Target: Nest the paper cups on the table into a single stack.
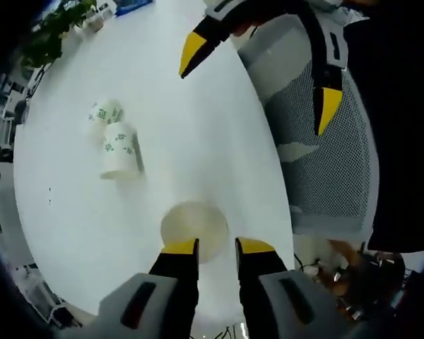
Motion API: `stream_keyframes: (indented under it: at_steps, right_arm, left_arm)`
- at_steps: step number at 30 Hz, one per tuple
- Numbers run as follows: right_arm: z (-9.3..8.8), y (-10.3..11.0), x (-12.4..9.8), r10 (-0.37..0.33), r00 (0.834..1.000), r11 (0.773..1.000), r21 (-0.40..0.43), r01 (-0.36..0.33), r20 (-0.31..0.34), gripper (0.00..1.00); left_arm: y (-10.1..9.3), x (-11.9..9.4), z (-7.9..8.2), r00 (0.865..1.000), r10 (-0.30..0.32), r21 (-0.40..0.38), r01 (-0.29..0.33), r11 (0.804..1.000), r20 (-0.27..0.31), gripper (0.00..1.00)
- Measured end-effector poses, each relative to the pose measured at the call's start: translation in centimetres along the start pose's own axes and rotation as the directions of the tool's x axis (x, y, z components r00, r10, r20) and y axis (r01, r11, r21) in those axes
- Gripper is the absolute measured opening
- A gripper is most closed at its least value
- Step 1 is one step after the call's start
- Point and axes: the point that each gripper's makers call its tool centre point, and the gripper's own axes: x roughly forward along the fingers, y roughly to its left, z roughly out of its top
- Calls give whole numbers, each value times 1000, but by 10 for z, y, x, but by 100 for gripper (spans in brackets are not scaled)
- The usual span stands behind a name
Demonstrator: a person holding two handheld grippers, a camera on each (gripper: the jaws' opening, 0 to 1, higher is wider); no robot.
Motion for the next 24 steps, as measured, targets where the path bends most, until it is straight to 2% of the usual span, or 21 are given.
stream_keyframes:
  at_steps: [8, 11, 15, 19, 24]
  right_arm:
    - [0, 0, 1, 0, 1000, 1000, 1, 0, 0, 91]
    - [0, -1, 1, -1, 1000, 1000, 0, 1, -1, 91]
    - [-1, -3, 2, -5, 1000, 1000, 3, 5, -3, 91]
    - [-1, -2, 1, -6, 1000, 1000, 2, 6, -7, 91]
    - [0, -3, 1, -8, 1000, 1000, 3, 8, -9, 91]
  left_arm:
    - [19, -13, 0, 991, 25, -132, -8, 991, 132, 21]
    - [25, -22, 2, 978, 49, -201, -8, 979, 202, 21]
    - [31, -29, 2, 962, 80, -272, -6, 962, 262, 20]
    - [42, -37, 4, 928, 130, -365, 7, 931, 349, 22]
    - [54, -42, 8, 883, 164, -463, 67, 884, 440, 28]
